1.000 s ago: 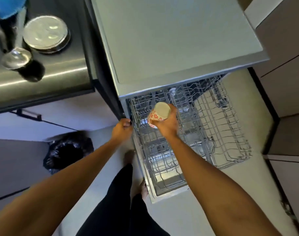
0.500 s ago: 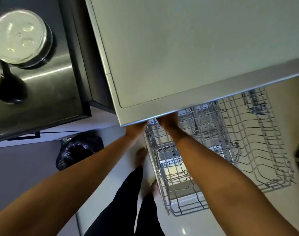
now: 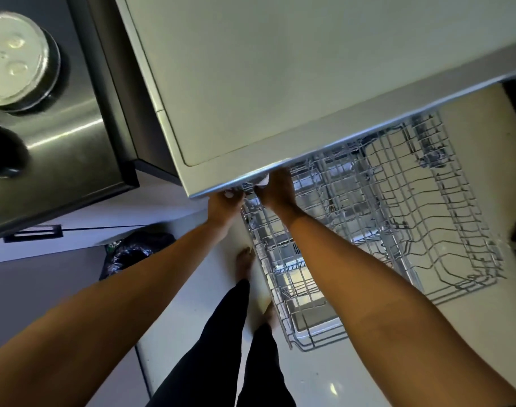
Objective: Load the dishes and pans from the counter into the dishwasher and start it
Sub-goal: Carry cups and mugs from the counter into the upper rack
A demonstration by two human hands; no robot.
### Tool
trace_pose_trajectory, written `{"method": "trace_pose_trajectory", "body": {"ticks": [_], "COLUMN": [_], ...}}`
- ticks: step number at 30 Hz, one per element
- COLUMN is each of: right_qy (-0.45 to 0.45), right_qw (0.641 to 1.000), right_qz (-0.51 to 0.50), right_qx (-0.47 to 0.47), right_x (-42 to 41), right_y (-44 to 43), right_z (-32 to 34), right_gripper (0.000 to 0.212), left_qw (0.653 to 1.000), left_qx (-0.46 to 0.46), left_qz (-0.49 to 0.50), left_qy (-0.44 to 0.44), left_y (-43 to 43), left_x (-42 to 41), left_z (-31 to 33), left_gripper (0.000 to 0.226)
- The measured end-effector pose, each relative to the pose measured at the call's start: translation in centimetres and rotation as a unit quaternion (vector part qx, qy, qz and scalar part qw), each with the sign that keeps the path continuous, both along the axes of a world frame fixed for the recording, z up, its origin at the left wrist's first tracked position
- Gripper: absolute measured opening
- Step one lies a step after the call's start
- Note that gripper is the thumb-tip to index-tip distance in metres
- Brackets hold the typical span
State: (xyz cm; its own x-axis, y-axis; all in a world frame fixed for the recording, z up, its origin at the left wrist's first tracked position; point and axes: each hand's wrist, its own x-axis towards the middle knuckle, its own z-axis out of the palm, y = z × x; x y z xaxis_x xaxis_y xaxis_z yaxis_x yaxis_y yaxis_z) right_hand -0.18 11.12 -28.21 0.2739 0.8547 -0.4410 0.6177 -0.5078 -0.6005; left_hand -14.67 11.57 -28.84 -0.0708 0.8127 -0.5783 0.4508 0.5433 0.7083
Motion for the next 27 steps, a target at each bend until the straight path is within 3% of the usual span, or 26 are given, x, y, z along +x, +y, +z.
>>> {"method": "trace_pose_trajectory", "body": {"ticks": [4, 7, 10, 13, 18, 27], "right_qy": [0.077, 0.120, 0.100, 0.081, 0.066, 0.016], "right_qw": [0.995, 0.990, 0.993, 0.996, 0.998, 0.995], "right_qz": [-0.063, -0.073, -0.043, -0.020, -0.013, 0.061], "right_qx": [0.021, -0.009, -0.048, -0.037, -0.009, 0.074], "right_x": [0.3, 0.5, 0.5, 0.3, 0.7, -2.7], "right_y": [-2.3, -4.3, -5.9, -7.4, -10.1, -12.5], "right_z": [0.7, 1.1, 1.3, 2.0, 3.8, 11.8], "right_gripper": [0.080, 0.066, 0.041, 0.037, 0.030, 0.020], "left_qw": [1.000, 0.998, 0.999, 0.999, 0.999, 0.977], "left_qx": [0.018, 0.019, 0.015, 0.002, 0.016, 0.138], "left_qz": [-0.015, -0.052, -0.044, -0.021, -0.021, -0.136], "left_qy": [-0.008, 0.017, 0.008, -0.027, -0.039, 0.084], "left_y": [-1.5, -2.7, -3.5, -4.5, -6.7, -10.6], "left_x": [1.0, 0.6, 0.1, 0.0, -0.9, -7.3], "left_z": [4.1, 4.5, 4.4, 5.5, 6.9, 13.1], "left_gripper": [0.019, 0.024, 0.025, 0.039, 0.021, 0.013]}}
